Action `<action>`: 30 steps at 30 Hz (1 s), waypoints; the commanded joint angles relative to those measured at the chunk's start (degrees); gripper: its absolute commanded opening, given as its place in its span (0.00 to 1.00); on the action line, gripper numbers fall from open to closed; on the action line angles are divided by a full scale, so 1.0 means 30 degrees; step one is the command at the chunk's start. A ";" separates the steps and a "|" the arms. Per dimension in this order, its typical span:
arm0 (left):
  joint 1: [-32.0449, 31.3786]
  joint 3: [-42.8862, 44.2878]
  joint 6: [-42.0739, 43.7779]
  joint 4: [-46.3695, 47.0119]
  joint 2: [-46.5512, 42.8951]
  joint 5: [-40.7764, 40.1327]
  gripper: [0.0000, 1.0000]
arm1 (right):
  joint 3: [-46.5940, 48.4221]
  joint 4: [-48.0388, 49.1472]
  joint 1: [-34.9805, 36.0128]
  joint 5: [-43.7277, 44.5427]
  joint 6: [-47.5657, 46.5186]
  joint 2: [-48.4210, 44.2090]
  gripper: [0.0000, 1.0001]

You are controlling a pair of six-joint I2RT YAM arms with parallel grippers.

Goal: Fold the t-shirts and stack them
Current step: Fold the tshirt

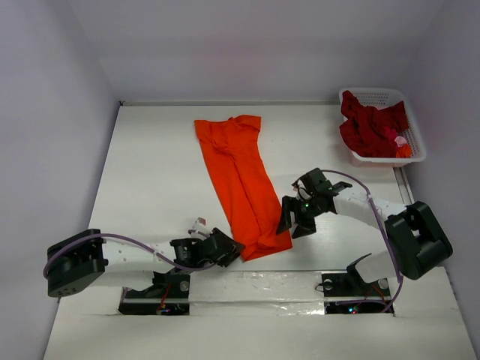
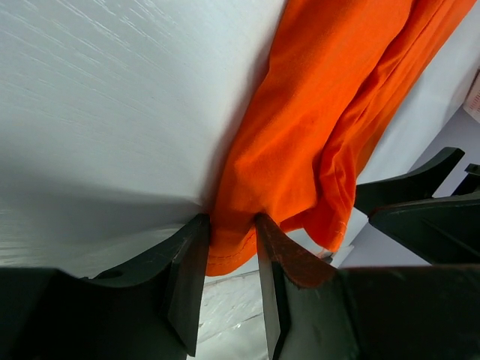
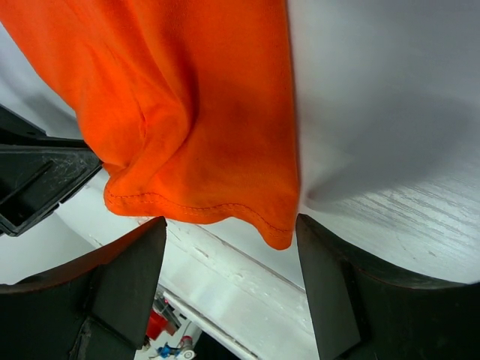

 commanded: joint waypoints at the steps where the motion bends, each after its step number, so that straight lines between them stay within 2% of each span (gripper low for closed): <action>1: -0.0117 -0.0110 -0.0901 0.0171 0.0493 -0.0454 0.29 | 0.0192 0.0397 -0.0137 -0.0446 -0.0307 0.0162 0.75; 10: -0.0117 0.0534 -0.0989 -0.0881 0.0993 -0.0131 0.28 | 0.0075 0.0572 -0.0137 -0.0768 -0.0307 0.0542 0.74; 20: -0.0117 0.1326 -0.1223 -0.3313 0.0729 0.0191 0.24 | 0.0133 0.0777 -0.0137 -0.0798 -0.0190 0.0748 0.67; 30: -0.0117 0.1385 -0.1428 -0.3666 0.0729 0.0367 0.23 | 0.0222 0.0837 -0.0137 -0.0827 -0.0277 0.1187 0.63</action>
